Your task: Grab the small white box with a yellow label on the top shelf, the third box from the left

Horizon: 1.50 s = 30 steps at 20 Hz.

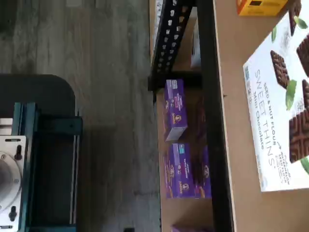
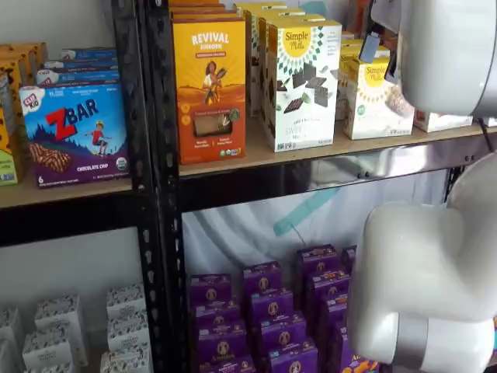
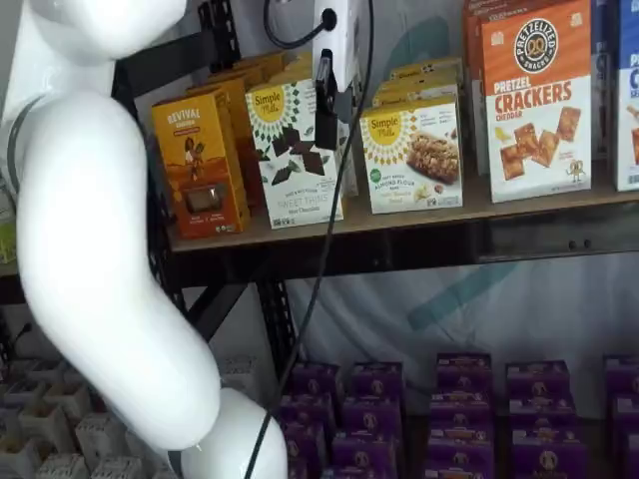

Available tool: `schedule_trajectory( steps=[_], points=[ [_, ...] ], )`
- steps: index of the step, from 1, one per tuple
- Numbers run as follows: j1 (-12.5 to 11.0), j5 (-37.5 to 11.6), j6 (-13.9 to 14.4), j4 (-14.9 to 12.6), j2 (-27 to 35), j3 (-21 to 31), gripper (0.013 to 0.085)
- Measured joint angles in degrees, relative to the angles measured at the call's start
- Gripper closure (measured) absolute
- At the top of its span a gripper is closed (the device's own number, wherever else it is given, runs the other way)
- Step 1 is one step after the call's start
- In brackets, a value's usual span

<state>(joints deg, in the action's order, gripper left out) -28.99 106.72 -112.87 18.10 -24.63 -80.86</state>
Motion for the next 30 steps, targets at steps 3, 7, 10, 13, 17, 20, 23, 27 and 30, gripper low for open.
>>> schedule_trajectory(
  steps=[3,7,10,13,17,20,23,27,30],
  points=[
    [1.6,0.6,0.6,-2.7,-0.1,-0.3,0.013],
    [1.8,0.4,0.9,-2.5,-0.6,0.2,0.013],
    [0.7,-1.7,0.6,-0.3,-1.5,1.5,0.013],
    [0.1,-3.7,0.2,1.0,-1.7,2.1,0.013],
    [-0.5,-4.7,-0.3,1.7,-0.1,1.0,0.013],
    [-1.0,-5.0,-0.7,2.5,1.6,0.0,0.013],
    [-1.1,-5.9,-1.1,2.4,3.1,-0.8,0.013],
    [-1.7,-3.7,-1.3,3.3,6.1,-3.4,0.013],
    [-2.2,-1.1,-1.2,4.3,8.4,-6.0,0.013]
  ],
)
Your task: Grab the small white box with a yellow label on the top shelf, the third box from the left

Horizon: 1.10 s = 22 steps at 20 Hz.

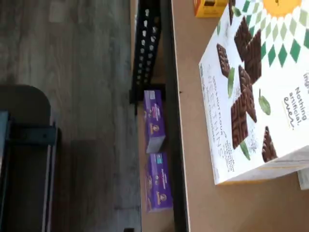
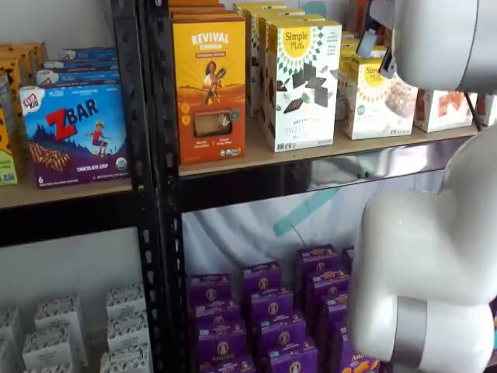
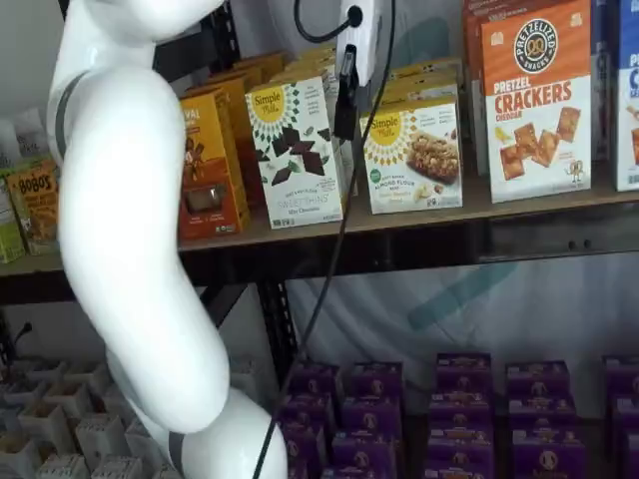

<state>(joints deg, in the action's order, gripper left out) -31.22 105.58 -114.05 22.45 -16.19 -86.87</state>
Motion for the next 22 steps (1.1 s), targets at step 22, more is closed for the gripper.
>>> schedule_trajectory(
  steps=[22],
  points=[
    [-1.3,-11.1,-1.4,5.4,-0.2,3.3,0.013]
  ],
)
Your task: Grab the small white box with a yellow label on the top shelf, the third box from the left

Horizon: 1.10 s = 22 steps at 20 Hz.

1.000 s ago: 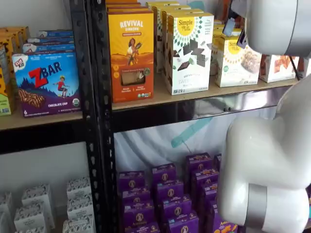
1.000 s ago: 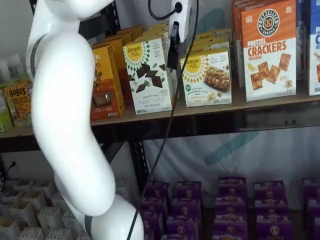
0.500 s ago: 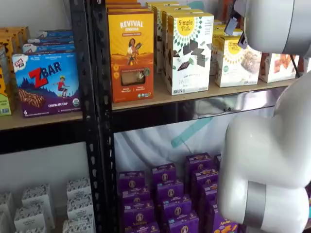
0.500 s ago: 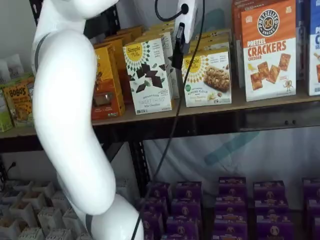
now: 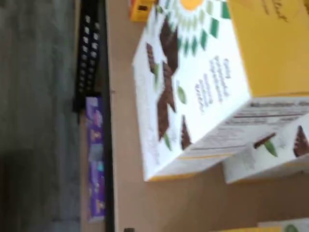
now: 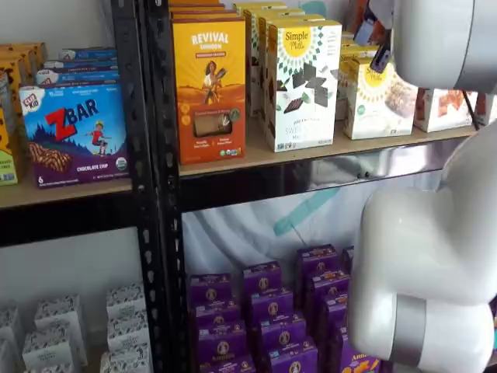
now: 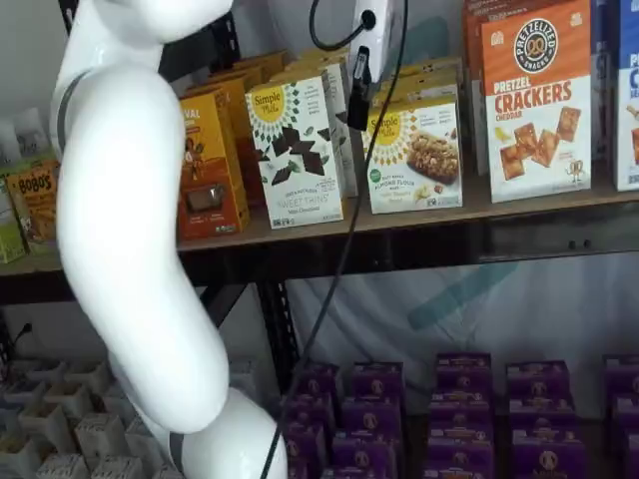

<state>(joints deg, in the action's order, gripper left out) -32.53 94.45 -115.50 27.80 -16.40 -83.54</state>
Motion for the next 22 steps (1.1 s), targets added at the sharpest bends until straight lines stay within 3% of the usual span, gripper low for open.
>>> schedule_trajectory(
  steps=[6,12,22],
  points=[
    [4.6,-4.6,1.8,-6.4,0.5,0.0,0.013],
    [6.0,-2.4,2.8,-9.1,4.8,-4.8,0.013],
    [8.4,1.0,3.7,-16.9,11.5,-12.0,0.013]
  ],
)
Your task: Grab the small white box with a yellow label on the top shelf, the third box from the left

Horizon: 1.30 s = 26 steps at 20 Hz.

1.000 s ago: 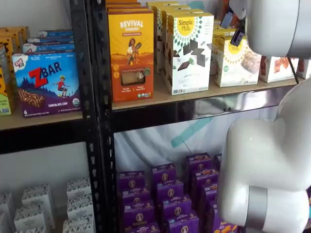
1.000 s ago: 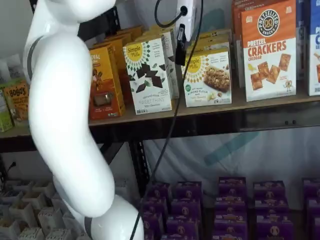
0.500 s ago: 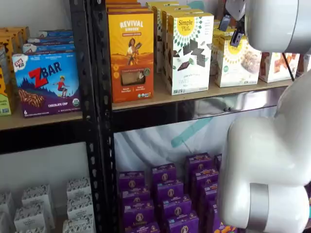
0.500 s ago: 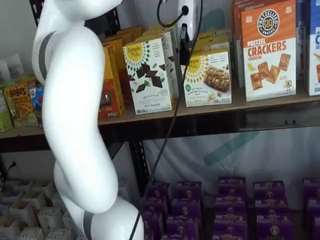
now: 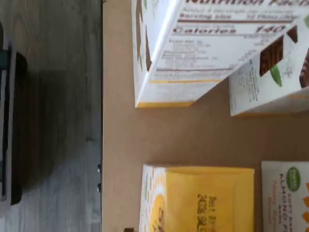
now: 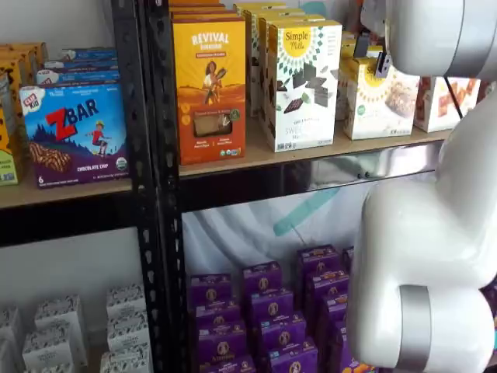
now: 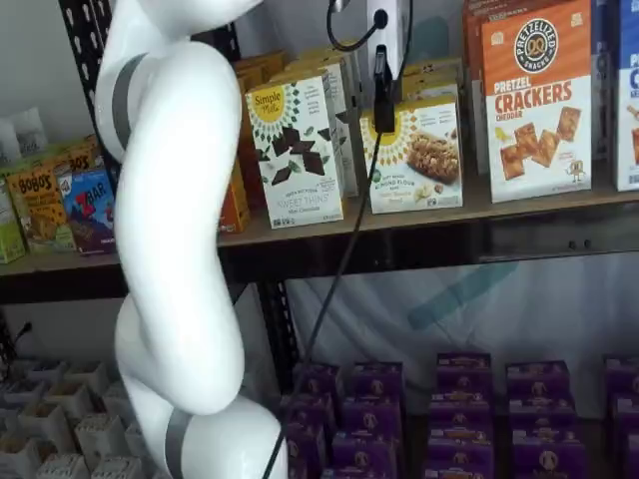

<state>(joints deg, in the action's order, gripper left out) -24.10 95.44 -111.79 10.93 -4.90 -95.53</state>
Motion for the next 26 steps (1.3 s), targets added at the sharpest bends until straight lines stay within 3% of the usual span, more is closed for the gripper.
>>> schedule_trajectory(
  steps=[8,24,26],
  points=[
    [1.6,3.0,0.7,-4.7,2.2,-1.9,0.013],
    [2.4,4.4,1.2,-6.1,0.9,0.4,0.013],
    [2.2,4.5,1.1,-5.9,0.7,0.7,0.021]
  ],
)
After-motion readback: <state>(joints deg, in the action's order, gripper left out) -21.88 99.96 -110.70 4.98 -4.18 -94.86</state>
